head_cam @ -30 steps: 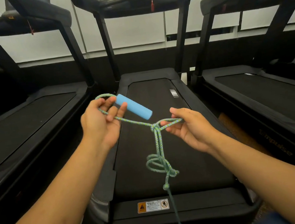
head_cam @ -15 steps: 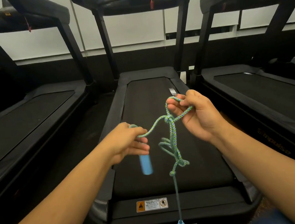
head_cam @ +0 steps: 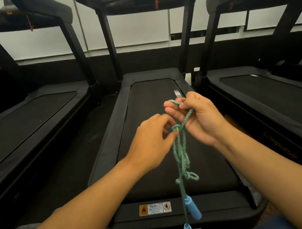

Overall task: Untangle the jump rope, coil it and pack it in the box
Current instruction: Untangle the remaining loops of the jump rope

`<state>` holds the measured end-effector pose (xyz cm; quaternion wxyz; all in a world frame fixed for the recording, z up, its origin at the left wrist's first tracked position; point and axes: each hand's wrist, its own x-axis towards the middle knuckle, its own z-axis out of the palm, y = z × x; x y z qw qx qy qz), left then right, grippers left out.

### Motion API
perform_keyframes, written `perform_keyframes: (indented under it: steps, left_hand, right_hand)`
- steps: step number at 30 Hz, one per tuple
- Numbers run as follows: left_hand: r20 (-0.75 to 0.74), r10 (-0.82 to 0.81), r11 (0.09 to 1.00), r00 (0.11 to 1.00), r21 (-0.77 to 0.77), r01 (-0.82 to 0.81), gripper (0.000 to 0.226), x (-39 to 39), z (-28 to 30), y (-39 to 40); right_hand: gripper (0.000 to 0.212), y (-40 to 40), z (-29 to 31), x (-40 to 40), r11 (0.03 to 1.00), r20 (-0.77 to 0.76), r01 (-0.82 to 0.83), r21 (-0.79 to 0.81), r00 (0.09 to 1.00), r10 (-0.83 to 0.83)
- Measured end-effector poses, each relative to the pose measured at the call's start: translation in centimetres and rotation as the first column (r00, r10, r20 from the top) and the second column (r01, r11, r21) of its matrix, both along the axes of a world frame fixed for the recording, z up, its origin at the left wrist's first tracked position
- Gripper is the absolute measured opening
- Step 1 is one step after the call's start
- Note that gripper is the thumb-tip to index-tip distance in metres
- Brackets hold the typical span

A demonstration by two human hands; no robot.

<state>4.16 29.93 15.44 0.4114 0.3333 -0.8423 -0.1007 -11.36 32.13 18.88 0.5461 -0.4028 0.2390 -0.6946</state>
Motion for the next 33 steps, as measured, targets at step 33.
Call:
perform_keyframes:
  steps: [33]
  left_hand:
    - [-0.745, 0.347, 0.753, 0.57, 0.584, 0.304, 0.022, 5.6, 3.5, -4.2]
  right_hand:
    - [0.02, -2.1, -0.8, -3.9, 0.951, -0.243, 0.256, 0.175, 0.947, -0.21]
